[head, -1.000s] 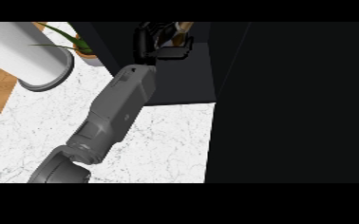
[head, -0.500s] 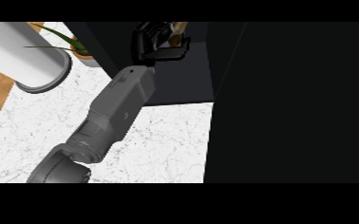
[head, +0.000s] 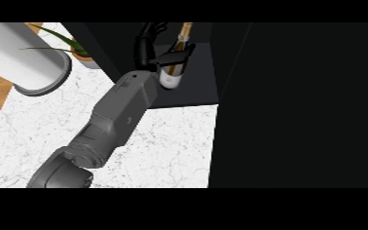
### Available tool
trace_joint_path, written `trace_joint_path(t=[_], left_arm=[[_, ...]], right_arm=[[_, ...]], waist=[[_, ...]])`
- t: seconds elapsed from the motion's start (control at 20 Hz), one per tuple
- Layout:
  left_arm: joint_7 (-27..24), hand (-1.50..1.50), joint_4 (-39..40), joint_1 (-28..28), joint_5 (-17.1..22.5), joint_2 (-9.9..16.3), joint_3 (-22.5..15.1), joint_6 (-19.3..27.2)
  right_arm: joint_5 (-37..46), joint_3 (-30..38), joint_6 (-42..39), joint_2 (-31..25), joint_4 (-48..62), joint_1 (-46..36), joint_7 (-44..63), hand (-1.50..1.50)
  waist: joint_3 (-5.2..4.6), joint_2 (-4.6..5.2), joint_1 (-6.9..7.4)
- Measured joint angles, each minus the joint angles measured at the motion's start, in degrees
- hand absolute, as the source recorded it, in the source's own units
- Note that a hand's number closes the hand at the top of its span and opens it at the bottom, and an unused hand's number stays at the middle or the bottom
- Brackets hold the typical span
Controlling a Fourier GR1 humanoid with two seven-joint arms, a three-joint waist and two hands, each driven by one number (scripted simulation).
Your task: Pick up the wine, place it into the cabinet and close the cabinet
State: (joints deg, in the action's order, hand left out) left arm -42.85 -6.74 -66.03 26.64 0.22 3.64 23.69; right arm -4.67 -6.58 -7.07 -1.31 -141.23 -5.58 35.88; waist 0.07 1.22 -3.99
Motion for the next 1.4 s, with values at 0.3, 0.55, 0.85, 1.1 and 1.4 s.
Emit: trace_joint_path(t=[0.3, 0.55, 0.85, 1.1, 1.4], left_arm=[[0.1, -1.50, 1.3, -0.1, -1.4, 0.3, -0.5, 1.5], [-0.5, -1.50, 2.3, 0.7, -2.9, 0.2, -1.3, 3.1], [-2.7, -1.50, 1.6, 1.9, -3.0, 0.1, -0.8, 3.6], [-4.2, -1.50, 1.3, 2.6, -2.8, -0.2, 0.0, 3.3], [-4.5, -1.50, 1.1, 2.9, -3.2, -0.2, 0.1, 0.2]], right_arm=[[0.1, -0.7, -0.3, 0.4, 0.2, 0.6, -0.9, -1.50], [0.1, -0.5, -0.8, 0.4, 0.4, 1.0, -1.9, -1.50], [0.0, -0.8, -1.4, 0.5, 0.4, 2.2, -2.7, -1.50], [0.3, -2.3, -0.7, 1.0, 0.6, 1.1, -2.2, -1.50], [0.3, -2.3, -0.7, 0.8, 0.3, 2.2, -2.2, -1.50]], waist=[[0.02, 0.11, -0.28], [0.00, 0.26, -0.41], [0.03, 0.26, -0.66], [-0.03, 0.35, -0.66], [-0.05, 0.28, -0.60]])
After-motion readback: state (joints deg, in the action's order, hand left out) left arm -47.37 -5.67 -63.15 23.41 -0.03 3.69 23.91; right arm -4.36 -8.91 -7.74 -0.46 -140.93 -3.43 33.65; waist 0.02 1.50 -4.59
